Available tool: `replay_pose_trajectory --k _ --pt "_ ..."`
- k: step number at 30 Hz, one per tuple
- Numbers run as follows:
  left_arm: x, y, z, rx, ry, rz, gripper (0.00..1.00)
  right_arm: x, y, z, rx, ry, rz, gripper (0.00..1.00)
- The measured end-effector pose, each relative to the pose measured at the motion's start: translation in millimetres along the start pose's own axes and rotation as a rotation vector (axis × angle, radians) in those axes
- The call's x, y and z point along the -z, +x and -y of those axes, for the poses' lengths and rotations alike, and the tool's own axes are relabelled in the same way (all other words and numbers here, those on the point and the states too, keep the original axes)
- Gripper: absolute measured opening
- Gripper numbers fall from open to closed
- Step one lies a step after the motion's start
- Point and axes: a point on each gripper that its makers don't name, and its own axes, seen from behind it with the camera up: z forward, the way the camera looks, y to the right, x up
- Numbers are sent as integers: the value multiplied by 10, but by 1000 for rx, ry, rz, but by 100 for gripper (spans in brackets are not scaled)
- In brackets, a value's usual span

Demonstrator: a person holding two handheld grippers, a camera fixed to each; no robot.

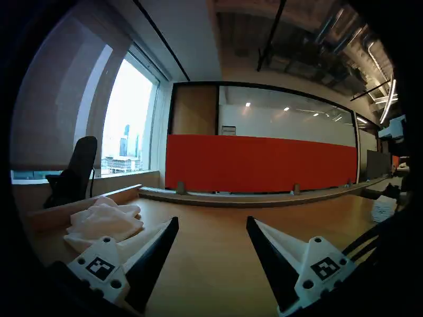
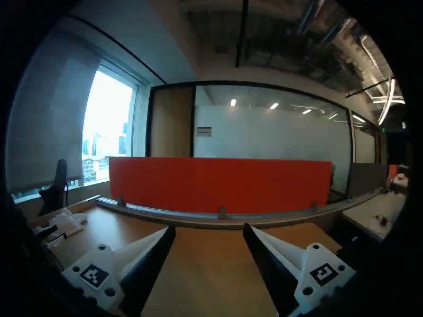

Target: Fold towel

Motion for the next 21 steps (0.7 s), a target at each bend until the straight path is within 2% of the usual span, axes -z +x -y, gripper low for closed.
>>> replay_pose_trajectory --k 15,21 --pt "65 -180 -36 -22 1 12 95 13 -116 -22 2 -4 6 99" --pt "42 -268 -34 -33 5 27 95 23 -122 -38 5 -4 7 99"
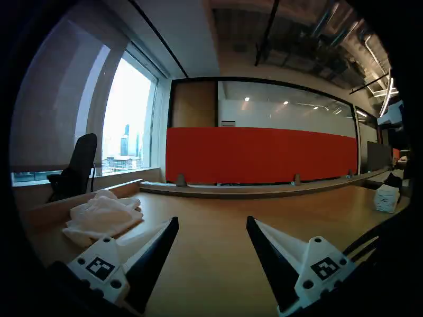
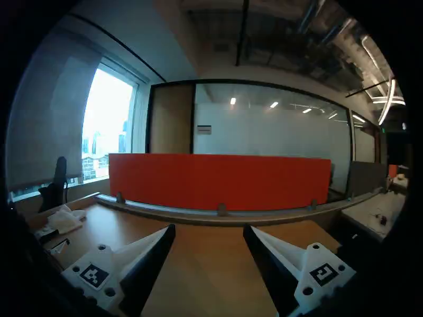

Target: Fold towel

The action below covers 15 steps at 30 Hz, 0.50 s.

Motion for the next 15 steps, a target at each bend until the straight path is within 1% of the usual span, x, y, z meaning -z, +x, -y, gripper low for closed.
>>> replay_pose_trajectory --k 3,9,15 --pt "-20 -37 -26 -19 -2 9 95 2 -26 -23 -3 -1 2 99" --pt "-48 -76 -41 -19 -5 17 95 -14 -64 -78 -9 -5 3 99" --pt "-60 -110 -53 -20 -7 16 96 10 -35 -115 -14 0 -3 99"
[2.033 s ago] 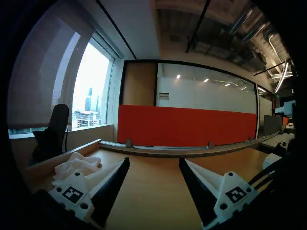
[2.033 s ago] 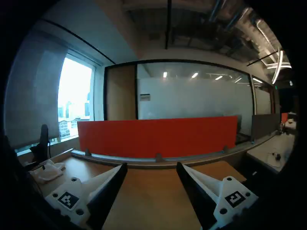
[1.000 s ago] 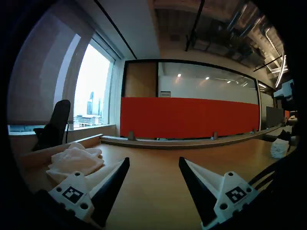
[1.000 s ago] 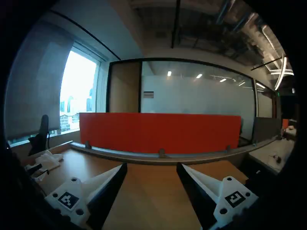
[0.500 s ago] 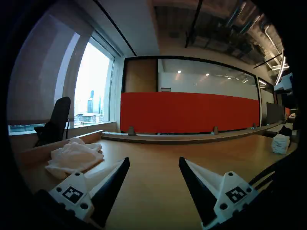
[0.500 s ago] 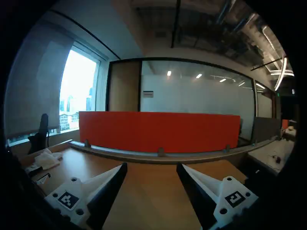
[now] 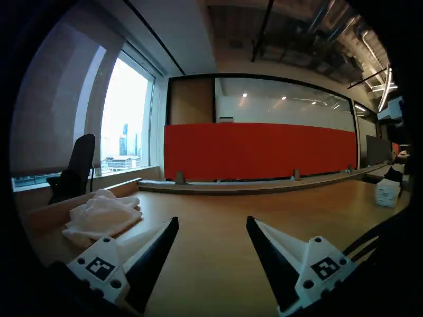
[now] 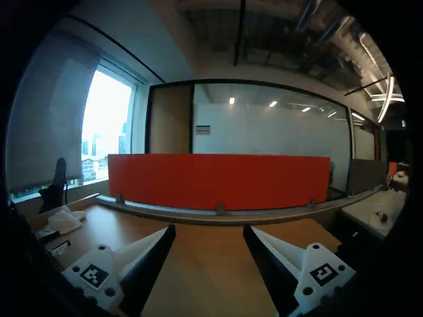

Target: Fold towel

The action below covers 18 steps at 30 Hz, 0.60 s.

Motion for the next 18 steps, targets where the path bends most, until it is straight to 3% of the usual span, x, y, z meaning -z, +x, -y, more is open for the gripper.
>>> replay_pose_trajectory --k 18 --pt "-21 -63 -8 0 1 -2 95 124 188 -228 -29 3 -31 99"
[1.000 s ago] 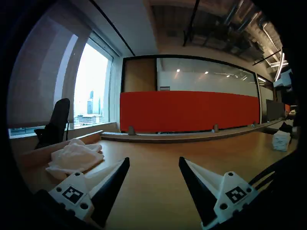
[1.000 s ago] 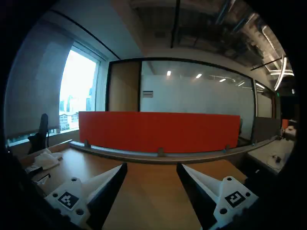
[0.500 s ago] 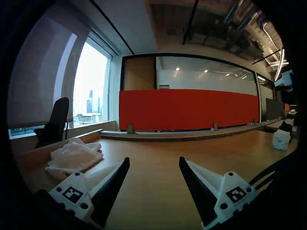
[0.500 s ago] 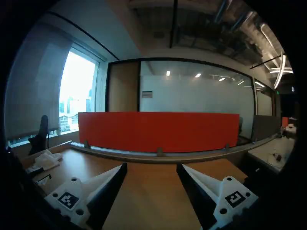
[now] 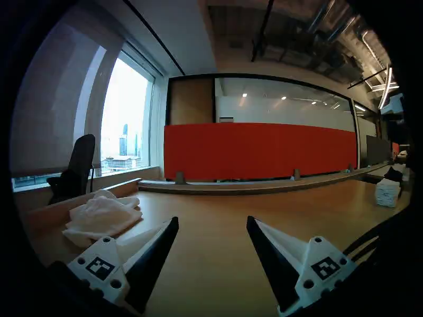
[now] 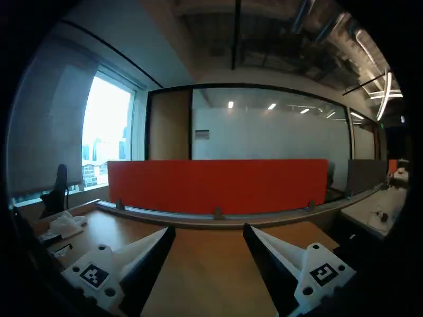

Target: Fold towel

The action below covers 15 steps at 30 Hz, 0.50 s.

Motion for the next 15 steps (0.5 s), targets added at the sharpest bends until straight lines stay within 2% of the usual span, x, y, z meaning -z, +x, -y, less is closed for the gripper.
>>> replay_pose_trajectory --k 6,15 --pt "1 -6 1 0 0 0 95 74 67 -141 -26 -6 -25 99" --pt "5 -8 9 0 0 0 96 110 8 -261 9 -26 -41 99"
